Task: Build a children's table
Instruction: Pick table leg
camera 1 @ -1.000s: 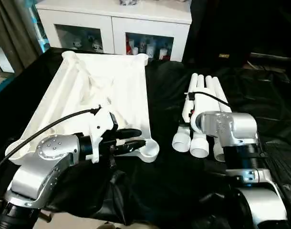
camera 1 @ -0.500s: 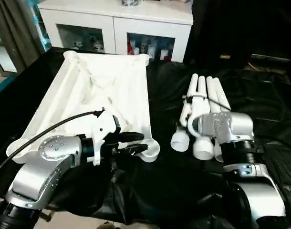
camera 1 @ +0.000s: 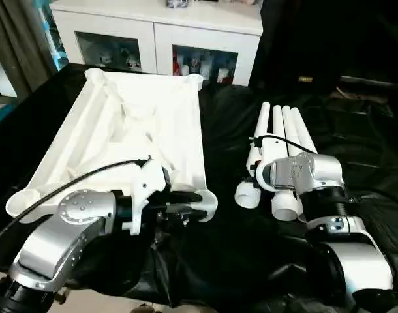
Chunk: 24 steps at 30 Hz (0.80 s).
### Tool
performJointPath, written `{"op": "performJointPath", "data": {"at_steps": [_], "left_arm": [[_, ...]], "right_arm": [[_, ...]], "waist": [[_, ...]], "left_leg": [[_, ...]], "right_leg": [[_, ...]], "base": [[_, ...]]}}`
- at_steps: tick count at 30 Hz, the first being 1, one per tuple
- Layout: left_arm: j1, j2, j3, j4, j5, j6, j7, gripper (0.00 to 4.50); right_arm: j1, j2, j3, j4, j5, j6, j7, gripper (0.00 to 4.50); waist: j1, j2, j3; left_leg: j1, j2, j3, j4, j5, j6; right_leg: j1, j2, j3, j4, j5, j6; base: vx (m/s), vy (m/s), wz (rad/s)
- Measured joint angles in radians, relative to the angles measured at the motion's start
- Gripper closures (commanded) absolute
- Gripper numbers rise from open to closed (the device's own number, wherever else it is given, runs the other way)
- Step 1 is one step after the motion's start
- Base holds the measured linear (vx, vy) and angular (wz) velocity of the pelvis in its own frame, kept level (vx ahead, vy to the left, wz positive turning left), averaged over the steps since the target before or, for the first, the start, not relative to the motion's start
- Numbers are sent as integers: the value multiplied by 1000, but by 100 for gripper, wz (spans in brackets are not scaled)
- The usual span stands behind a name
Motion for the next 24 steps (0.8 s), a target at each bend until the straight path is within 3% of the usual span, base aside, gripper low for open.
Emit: {"op": "performJointPath", "data": {"at_steps": [9,18,21,24], "left_arm": [[-35,-25,2,13,23,-32,35,197],[-83,-52,26,99,60,-82,78,128],[-124,-73,40,142,63,-88,108,104],[-180,-119,57,195,75,-87,169,76]], "right_arm": [[-8,-4,-36,49,3,-49,-16,220],[-10,5,-94,62,24,-94,-48,254],[-4,11,-105,58,33,-143,-45,257],[35,23,-124,14,61,-257,5,257]], "waist": [[-1,0,0],[2,6,1],[4,14,3],[7,20,6]], "left_leg": [[1,0,0,0,0,-1],[3,0,0,0,1,-1],[2,0,-1,0,1,-1],[1,1,-1,0,1,-1]], "right_leg": [[1,0,0,1,0,0],[2,0,0,1,3,-4],[2,0,-1,1,4,-6],[1,0,-1,1,4,-6]], "base": [[0,0,0],[0,0,0],[0,0,0],[0,0,0]]}}
